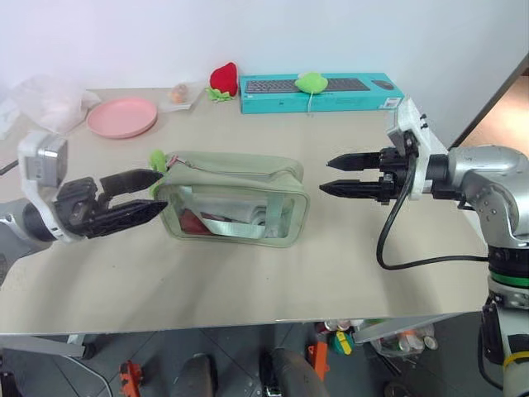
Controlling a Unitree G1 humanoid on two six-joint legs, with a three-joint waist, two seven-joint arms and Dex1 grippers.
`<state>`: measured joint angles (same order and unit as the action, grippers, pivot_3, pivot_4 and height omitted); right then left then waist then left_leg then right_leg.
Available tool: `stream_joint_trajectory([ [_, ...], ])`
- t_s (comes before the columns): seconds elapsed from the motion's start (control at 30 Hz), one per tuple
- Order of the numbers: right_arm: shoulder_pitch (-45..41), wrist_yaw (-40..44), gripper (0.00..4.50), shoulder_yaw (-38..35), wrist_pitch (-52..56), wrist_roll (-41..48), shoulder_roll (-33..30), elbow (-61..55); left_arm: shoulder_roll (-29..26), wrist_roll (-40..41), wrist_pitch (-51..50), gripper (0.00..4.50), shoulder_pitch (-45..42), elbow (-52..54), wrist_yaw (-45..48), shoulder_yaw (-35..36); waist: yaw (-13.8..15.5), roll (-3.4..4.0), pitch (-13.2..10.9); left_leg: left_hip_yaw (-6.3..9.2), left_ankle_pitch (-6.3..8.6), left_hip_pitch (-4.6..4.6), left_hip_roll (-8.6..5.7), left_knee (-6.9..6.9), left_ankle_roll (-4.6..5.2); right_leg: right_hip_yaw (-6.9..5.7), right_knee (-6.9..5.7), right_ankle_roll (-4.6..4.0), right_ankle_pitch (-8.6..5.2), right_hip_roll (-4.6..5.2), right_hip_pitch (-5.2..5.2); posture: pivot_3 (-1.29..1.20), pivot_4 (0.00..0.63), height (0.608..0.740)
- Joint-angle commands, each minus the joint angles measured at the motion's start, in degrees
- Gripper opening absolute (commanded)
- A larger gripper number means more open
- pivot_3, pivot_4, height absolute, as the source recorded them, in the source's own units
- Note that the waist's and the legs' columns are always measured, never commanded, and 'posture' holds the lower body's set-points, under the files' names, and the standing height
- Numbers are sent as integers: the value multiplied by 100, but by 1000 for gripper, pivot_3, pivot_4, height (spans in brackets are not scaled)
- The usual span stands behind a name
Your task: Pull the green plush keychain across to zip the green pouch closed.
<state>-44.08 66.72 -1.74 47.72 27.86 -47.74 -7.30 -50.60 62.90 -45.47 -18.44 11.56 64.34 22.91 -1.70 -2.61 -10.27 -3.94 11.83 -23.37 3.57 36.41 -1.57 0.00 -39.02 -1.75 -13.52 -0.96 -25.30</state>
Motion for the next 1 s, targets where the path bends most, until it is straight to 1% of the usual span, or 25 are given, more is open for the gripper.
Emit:
stream_joint_trajectory([
  [0.03,-46,-136,3044,12,-27,144,51,-406,-34,20,22,4500,-165,76,70,24,-11,0,0,1,0,0,2,0,0,0,0,0,0,-4,0,0,150,740],
  [0.2,-7,-99,3044,12,180,494,63,-622,-32,-18,51,4500,-166,52,80,14,-15,0,0,4,0,0,5,0,0,-2,0,0,0,-7,0,0,150,740],
  [0.3,78,-161,3044,183,199,543,129,-770,-31,-21,56,4500,-135,55,72,44,-15,-1,0,2,0,0,5,0,0,-1,0,0,0,0,1,0,150,740],
  [0.47,44,-337,3044,457,181,507,431,-662,-34,-53,82,4500,-121,47,44,79,-16,-1,0,1,0,0,3,3,-1,0,0,0,0,1,2,0,150,740],
  [0.57,-72,-494,3044,688,13,280,705,-328,-2,-49,106,4500,-136,11,-56,159,-17,-2,1,1,0,1,2,3,-1,0,0,0,0,0,3,0,150,740],
  [0.67,-145,-605,2254,659,-62,231,838,-115,22,-22,111,4500,-150,-34,-172,244,-15,-2,1,2,0,-1,3,3,-1,0,0,0,0,0,2,0,150,740],
  [0.7,-134,-592,1923,650,-134,216,847,-105,27,-14,116,4500,-150,-90,-215,303,-15,-2,1,2,0,-2,3,3,-1,0,0,0,0,1,1,0,150,740],
  [0.73,-128,-589,1501,647,-163,208,850,-96,34,-12,124,4500,-156,-164,-261,355,-15,-2,1,1,0,-2,3,3,-1,1,0,0,0,2,1,0,150,740],
  [0.77,-109,-583,1216,640,-199,203,845,-93,49,-41,148,4500,-182,-328,-345,422,-15,-2,1,1,0,-2,4,2,-1,1,0,0,0,2,1,0,150,740],
  [0.83,-69,-564,438,624,-256,208,835,-122,94,-109,199,4500,-261,-707,-556,544,-16,-2,1,1,0,-2,4,2,0,0,0,0,0,1,1,0,150,740],
  [0.87,-66,-570,170,628,-269,198,836,-118,114,-166,224,4500,-312,-910,-665,583,-15,-2,1,2,0,-2,4,2,-1,-1,0,0,0,1,1,0,150,740],
  [0.9,-69,-592,76,636,-266,184,838,-112,125,-256,259,4500,-360,-1123,-769,605,-13,-2,1,4,0,-2,3,2,0,-4,0,0,0,0,1,0,150,740],
  [1.0,-46,-614,76,627,-261,192,839,-125,128,-463,235,4500,-432,-1681,-943,619,-13,-2,1,4,0,-1,3,3,-1,-5,0,-1,1,0,2,0,150,740],
])
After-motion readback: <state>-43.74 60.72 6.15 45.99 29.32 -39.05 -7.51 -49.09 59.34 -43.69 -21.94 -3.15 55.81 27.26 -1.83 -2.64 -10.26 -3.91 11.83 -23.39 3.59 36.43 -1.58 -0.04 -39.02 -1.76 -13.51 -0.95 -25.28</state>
